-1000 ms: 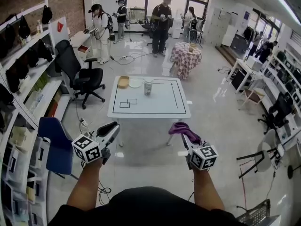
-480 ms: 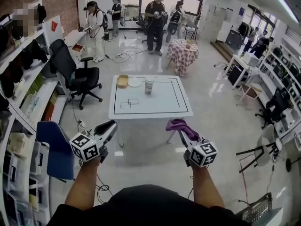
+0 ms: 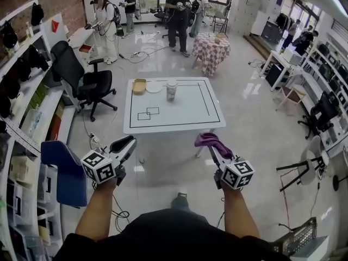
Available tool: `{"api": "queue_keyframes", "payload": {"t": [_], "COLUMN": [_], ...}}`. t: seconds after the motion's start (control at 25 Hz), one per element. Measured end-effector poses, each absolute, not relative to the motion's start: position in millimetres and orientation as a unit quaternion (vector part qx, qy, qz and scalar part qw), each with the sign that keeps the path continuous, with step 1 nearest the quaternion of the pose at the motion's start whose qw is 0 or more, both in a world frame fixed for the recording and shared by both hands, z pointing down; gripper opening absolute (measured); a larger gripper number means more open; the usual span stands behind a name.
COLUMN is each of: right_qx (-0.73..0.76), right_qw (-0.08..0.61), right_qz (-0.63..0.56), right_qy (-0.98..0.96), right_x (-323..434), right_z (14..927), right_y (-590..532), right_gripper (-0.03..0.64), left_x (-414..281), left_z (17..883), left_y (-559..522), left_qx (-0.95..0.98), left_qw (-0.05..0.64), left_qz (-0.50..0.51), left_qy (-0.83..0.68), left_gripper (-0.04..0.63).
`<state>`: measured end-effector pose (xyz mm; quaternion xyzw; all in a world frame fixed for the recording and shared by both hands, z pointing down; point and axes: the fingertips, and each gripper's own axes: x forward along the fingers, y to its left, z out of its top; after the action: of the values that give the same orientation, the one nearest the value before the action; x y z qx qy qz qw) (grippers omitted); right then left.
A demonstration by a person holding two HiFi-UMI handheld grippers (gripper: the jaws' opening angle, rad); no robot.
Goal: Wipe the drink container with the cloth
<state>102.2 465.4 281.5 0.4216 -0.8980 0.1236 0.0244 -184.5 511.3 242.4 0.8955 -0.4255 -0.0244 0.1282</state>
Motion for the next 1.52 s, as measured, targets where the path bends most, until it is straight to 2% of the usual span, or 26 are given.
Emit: {"api": "queue_keyframes", "payload": {"t": [0.36, 0.88, 1.52], "right_qx": [0.411, 0.387, 0.332], "right_qw": [0.023, 0.039, 0.071], "right_qz": [0.153, 0.17, 0.184], "right_qy": [-0.898, -0.906, -0.923], "right_x": [123, 158, 151], "right_z": [311, 317, 344], "right_y": [366, 189, 74], "right_gripper": [0.078, 0.078, 0.078], "left_x": [-166, -122, -118], "left_z": [258, 238, 260], "left_y": [424, 267, 190], "left_qx": [0.885, 0.872, 0.838], "left_qw": [0.145, 0.137, 0.158], "left_qz": [0.003, 0.009, 0.009], "left_qy": [-0.442, -0.47, -0.521], "left_gripper": [0.083, 0.083, 0.083]}}
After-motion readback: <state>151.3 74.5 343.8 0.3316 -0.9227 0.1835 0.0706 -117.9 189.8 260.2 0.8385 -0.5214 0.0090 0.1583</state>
